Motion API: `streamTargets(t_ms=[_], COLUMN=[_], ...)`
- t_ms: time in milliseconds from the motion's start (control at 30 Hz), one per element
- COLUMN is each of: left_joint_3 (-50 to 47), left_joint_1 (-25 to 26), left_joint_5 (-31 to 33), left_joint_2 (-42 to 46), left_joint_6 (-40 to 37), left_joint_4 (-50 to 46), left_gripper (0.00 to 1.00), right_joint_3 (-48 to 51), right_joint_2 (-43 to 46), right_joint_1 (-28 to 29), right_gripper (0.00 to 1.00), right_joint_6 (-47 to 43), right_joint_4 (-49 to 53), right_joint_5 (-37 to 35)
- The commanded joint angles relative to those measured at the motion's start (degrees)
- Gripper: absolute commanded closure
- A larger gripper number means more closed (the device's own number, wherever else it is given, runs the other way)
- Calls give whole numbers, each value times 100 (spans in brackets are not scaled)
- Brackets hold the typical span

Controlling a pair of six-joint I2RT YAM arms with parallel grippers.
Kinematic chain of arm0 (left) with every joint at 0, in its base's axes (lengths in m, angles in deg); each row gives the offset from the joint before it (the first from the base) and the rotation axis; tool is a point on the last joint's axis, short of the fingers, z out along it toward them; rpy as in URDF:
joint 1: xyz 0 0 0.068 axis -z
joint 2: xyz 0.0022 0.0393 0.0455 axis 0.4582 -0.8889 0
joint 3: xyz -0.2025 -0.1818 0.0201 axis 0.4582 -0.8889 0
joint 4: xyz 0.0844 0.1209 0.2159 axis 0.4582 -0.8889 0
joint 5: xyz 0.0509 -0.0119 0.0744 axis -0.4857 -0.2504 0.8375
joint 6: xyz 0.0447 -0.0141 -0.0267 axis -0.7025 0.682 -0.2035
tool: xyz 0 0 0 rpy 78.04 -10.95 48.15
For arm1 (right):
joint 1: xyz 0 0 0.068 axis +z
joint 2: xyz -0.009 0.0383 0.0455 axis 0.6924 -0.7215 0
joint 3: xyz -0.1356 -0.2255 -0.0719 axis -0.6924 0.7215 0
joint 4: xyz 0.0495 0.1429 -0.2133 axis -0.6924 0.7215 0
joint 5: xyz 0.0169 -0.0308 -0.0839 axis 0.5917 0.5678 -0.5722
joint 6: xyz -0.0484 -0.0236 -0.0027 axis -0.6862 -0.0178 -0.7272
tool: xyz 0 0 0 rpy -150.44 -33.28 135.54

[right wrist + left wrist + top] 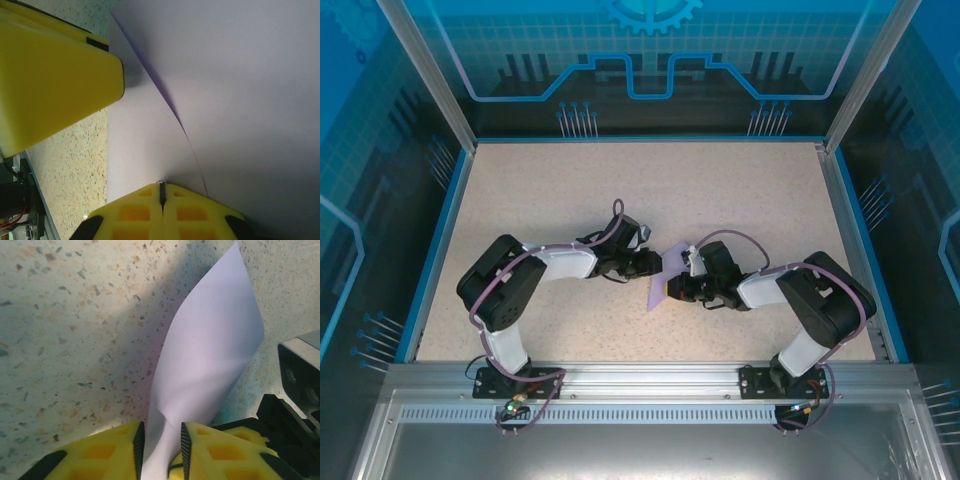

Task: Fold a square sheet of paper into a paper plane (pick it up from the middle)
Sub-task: Fold the wing for the fifth time at the center of the table.

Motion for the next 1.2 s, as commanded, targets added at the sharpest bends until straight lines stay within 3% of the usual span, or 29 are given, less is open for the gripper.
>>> streamTargets(t_ms=[0,500,1167], left_joint_3=[220,401,752], left_joint_1=[42,100,285], left_joint_5=[330,592,884], left_joint_2=[-30,-54,-80], left_joint_6=[-330,-709,-1174], left_joint_4=[-455,-800,-1436], left_gripper=[75,96,96], right_joint_3=[-92,-404,-632], right_joint_2=[107,330,275], right_joint_1=[-95,-40,112], right_gripper=[100,100,100], right_joint_6=[-24,-192,-449], right_joint_4=[210,898,1581], right_joint_5=[41,-215,-661])
